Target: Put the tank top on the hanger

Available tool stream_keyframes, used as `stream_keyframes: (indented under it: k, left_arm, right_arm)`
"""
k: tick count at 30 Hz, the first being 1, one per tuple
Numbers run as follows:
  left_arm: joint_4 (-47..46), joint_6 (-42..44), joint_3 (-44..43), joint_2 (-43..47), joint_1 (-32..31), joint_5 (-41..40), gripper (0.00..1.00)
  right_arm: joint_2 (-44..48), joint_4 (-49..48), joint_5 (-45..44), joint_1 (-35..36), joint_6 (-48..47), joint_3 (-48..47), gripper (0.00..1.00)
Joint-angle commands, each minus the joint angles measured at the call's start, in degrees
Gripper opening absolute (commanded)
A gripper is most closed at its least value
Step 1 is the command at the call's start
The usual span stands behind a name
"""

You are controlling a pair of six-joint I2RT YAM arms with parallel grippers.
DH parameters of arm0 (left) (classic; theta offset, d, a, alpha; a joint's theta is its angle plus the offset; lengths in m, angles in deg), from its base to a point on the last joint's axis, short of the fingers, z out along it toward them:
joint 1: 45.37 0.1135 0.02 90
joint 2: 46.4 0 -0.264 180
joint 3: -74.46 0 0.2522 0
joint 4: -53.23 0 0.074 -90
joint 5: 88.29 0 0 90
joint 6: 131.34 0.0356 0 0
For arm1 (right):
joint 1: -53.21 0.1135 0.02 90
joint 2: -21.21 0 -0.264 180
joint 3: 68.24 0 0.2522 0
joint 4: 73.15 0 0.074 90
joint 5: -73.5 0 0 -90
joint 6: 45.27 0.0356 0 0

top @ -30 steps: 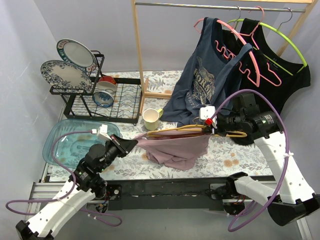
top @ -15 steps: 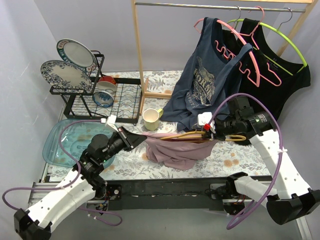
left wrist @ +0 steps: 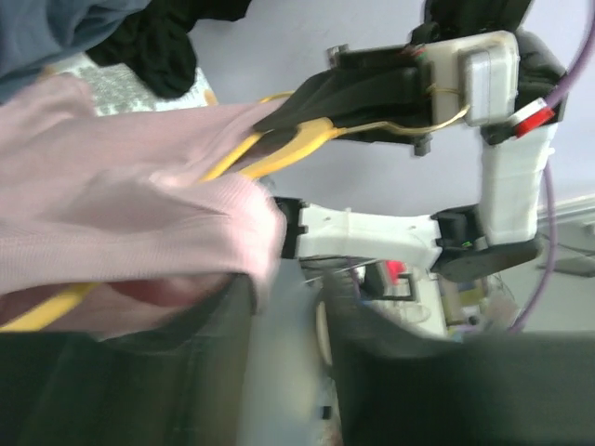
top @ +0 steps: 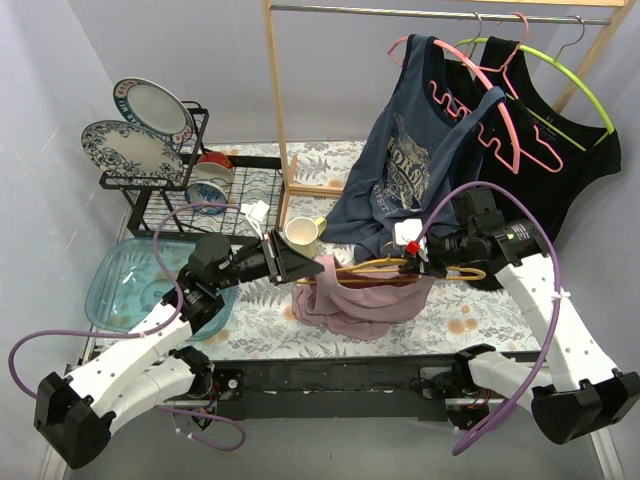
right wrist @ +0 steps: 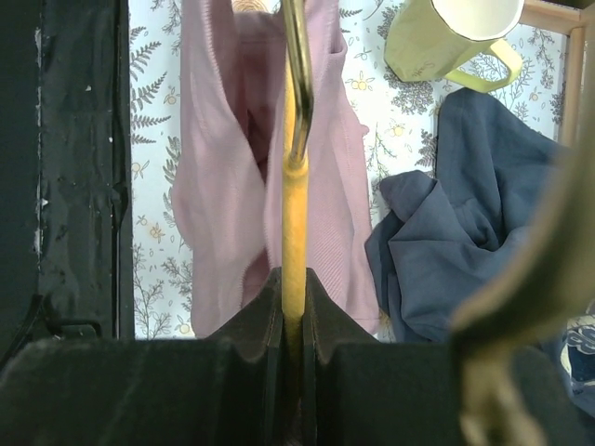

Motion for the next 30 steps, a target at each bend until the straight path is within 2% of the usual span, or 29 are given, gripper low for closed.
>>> stream_keyframes:
  k: [1, 2, 3, 4, 5, 7, 10, 13, 15, 19, 24, 28, 30]
  left_arm:
    - [10.23, 8.09, -8.52, 0.90, 1.02, -0.68, 0.50]
    - [16.35, 10.12, -9.93, 1.07, 1.20, -1.74, 0.63]
    - [18.76, 12.31, -13.34, 1.42, 1.46, -3.05, 0.67]
    - [21.57, 17.99, -15.11, 1.69, 1.55, -3.76, 0.71]
    - [27.08, 20.75, -17.30, 2.04, 1.55, -4.38, 0.77]
    - [31.77, 29.51, -23.11, 2.39, 1.64, -5.17, 0.80]
    - [38.37, 37.70, -29.16, 2.75, 1.64, -5.70, 0.84]
    - [43.12, 41.59, -33.83, 0.20, 1.64, -4.22, 0.88]
    - [45.67, 44.41, -36.30, -1.55, 1.64, -4.73, 0.96]
    - [44.81, 50.73, -40.87, -2.44, 1.64, -5.88, 0.98]
    - [43.04, 62.66, -43.69, -7.61, 1.55, 6.50, 0.98]
    - [48.47, 69.79, -47.02, -14.20, -0.64, 9.49, 0.97]
    - [49.02, 70.60, -48.87, -15.97, -1.17, 10.99, 0.96]
  right_arm:
    - [1.01, -1.37, 2.21, -0.21, 1.17, -2.67, 0.01]
    - [1.18, -0.93, 2.12, -0.21, 1.34, -3.72, 0.01]
    - [1.45, -0.76, 2.04, -0.21, 1.52, -4.34, 0.01]
    - [1.54, -0.49, 1.86, -0.21, 1.78, -4.87, 0.01]
    - [1.62, -0.14, 1.86, -0.30, 1.96, -5.40, 0.01]
    - [1.54, 0.65, 2.29, -0.21, 1.96, -7.59, 0.01]
    - [1.01, 2.23, 4.31, -0.21, 1.87, -10.93, 0.01]
    - [0.57, 2.41, 6.59, -0.30, 2.92, -13.39, 0.01]
    - [0.13, 2.15, 7.13, -0.30, 3.54, -14.36, 0.01]
    - [-0.66, 2.85, 7.48, -0.30, 3.63, -17.25, 0.01]
    - [-3.29, 5.66, 7.66, -0.21, 2.05, -21.30, 0.01]
    - [-4.09, 6.89, 9.06, -0.30, 1.78, -23.24, 0.01]
    - [-4.44, 7.60, 9.42, -0.21, 1.26, -23.42, 0.01]
